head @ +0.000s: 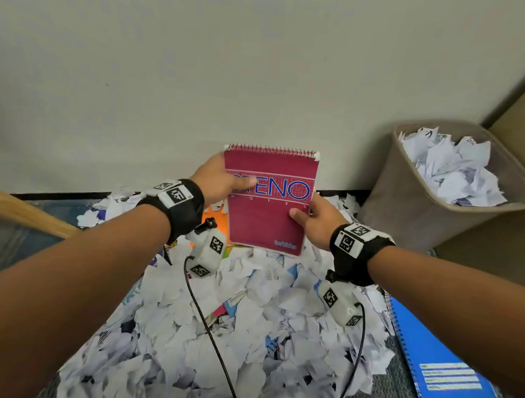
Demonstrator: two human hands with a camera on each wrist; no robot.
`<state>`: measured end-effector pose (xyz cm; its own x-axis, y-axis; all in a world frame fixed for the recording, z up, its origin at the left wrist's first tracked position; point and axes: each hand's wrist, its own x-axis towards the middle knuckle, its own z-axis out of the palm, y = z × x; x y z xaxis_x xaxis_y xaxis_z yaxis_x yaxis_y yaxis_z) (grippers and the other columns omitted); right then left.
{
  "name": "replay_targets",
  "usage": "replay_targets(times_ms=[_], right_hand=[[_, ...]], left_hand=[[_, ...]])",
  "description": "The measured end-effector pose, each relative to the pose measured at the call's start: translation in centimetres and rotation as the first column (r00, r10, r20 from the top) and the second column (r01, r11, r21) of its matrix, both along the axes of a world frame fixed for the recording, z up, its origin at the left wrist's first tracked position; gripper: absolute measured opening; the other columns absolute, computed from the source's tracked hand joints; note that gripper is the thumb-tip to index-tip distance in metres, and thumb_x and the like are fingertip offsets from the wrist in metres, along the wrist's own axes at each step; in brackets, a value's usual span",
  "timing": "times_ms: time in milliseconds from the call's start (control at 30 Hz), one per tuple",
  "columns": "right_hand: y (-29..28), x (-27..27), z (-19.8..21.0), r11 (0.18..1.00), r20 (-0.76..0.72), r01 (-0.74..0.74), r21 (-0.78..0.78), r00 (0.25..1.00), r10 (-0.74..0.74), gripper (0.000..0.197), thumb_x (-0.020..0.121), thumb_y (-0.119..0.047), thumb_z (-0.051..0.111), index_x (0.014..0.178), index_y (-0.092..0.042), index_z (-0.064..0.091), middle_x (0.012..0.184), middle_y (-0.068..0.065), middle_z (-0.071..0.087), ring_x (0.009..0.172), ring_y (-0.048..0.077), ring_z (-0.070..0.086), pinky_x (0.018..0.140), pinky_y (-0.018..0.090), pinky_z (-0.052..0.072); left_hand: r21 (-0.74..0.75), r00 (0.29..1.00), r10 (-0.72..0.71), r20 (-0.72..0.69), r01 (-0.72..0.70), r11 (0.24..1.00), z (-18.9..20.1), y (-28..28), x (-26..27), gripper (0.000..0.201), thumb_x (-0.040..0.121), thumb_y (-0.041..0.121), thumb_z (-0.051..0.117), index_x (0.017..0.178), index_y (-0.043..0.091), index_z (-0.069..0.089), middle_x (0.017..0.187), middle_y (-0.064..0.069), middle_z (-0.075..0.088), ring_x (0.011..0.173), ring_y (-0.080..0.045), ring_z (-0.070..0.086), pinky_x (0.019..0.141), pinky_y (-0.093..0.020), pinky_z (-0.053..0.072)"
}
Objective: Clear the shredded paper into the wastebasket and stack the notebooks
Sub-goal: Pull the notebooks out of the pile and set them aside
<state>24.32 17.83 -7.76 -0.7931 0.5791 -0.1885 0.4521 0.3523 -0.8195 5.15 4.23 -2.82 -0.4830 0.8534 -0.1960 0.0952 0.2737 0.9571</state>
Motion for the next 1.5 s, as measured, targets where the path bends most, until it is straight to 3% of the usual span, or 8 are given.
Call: replay_targets(times_ms=[233, 333, 400, 500, 700, 933, 1167, 1500], right_hand=[[2.3, 2.8, -1.3, 0.936, 0.077, 0.299, -0.188, 0.954, -0.29, 0.037, 0.069, -0.022, 0.06, 0.104, -0.031, 0.056, 0.099, 0.0, 0.066, 0.094, 0.024, 0.062, 0.089, 0.041, 0.05], [3.2, 3.8, 0.1, 0.955, 0.061, 0.288, -0.077, 0.957, -0.283, 0.024, 0.061, -0.035, 0.051, 0.078, -0.02, 0.06, 0.082, -0.002, 0.06, 0.082, 0.022, 0.055, 0.076, 0.034, 0.041], [3.7, 4.9, 0.7, 0.964, 0.126, 0.255, -0.071, 0.961, -0.245, 0.033, 0.075, -0.047, 0.055, 0.08, -0.016, 0.067, 0.086, 0.003, 0.064, 0.083, 0.023, 0.057, 0.082, 0.034, 0.043], [4.6, 7.4, 0.7, 0.999, 0.453, 0.035, 0.003, 0.891, -0.032, 0.063, 0.088, -0.071, 0.043, 0.086, -0.015, 0.07, 0.084, 0.001, 0.07, 0.077, 0.019, 0.064, 0.077, 0.029, 0.048], [6.4, 12.2, -0.6, 0.922, 0.82, -0.384, 0.056, 0.544, 0.176, 0.063, 0.075, -0.083, 0.047, 0.075, -0.021, 0.059, 0.077, -0.004, 0.06, 0.077, 0.018, 0.057, 0.07, 0.029, 0.043], [9.2, 16.7, -1.2, 0.894, 0.89, -0.427, 0.134, 0.45, 0.081, 0.06, 0.071, -0.085, 0.049, 0.074, -0.026, 0.057, 0.078, -0.009, 0.058, 0.077, 0.017, 0.057, 0.075, 0.029, 0.046], [10.2, 19.7, -2.2, 0.905, 0.888, -0.347, 0.245, 0.455, -0.066, 0.058, 0.097, -0.06, 0.038, 0.13, -0.014, 0.053, 0.129, 0.012, 0.059, 0.115, 0.029, 0.057, 0.092, 0.03, 0.041], [11.9, 24.7, -3.4, 0.909, 0.879, -0.182, 0.375, 0.38, -0.287, 0.041, 0.095, -0.047, 0.044, 0.112, -0.016, 0.065, 0.12, 0.009, 0.065, 0.098, 0.027, 0.061, 0.082, 0.029, 0.046]], left_hand=[[-0.499, 0.947, -0.226, -0.227, 0.086, 0.862, -4.0, -2.3, -0.2, 0.011, 0.09, 0.026, 0.065, 0.096, 0.018, 0.062, 0.088, 0.0, 0.063, 0.07, -0.014, 0.06, 0.052, -0.02, 0.04], [-0.686, 0.893, -0.373, -0.25, 0.108, 0.72, -5.5, -3.7, -0.8, 0.013, 0.091, 0.034, 0.061, 0.094, 0.021, 0.063, 0.099, -0.003, 0.067, 0.077, -0.017, 0.064, 0.063, -0.024, 0.048], [-0.754, 0.869, -0.433, -0.241, 0.113, 0.647, -5.5, -3.6, 0.0, 0.028, 0.091, 0.039, 0.057, 0.108, 0.017, 0.064, 0.11, -0.004, 0.067, 0.091, -0.02, 0.066, 0.077, -0.029, 0.051], [-0.849, 0.775, -0.587, -0.235, 0.131, 0.512, -4.6, -4.0, 1.1, 0.071, 0.084, 0.053, 0.047, 0.139, 0.008, 0.047, 0.106, 0.006, 0.06, 0.106, -0.018, 0.06, 0.081, -0.026, 0.047], [-0.853, 0.787, -0.537, -0.303, 0.026, 0.521, -6.9, -4.8, -1.3, 0.024, 0.093, 0.042, 0.053, 0.103, 0.023, 0.062, 0.097, 0.002, 0.069, 0.089, -0.017, 0.065, 0.085, -0.031, 0.053], [-0.888, 0.74, -0.614, -0.275, 0.048, 0.456, -4.9, -2.5, 1.3, 0.034, 0.101, 0.022, 0.04, 0.126, 0.003, 0.055, 0.129, 0.003, 0.053, 0.109, -0.02, 0.054, 0.069, -0.019, 0.032], [-0.868, 0.711, -0.612, -0.347, 0.004, 0.497, -7.0, -0.9, 0.8, 0.021, 0.096, 0.034, 0.048, 0.109, 0.021, 0.059, 0.117, -0.003, 0.059, 0.095, -0.018, 0.051, 0.079, -0.025, 0.041], [-0.856, 0.711, -0.528, -0.464, -0.207, 0.474, -8.5, 0.4, 0.3, 0.039, 0.092, 0.035, 0.051, 0.121, 0.008, 0.053, 0.116, -0.012, 0.059, 0.098, -0.027, 0.057, 0.075, -0.028, 0.047]])
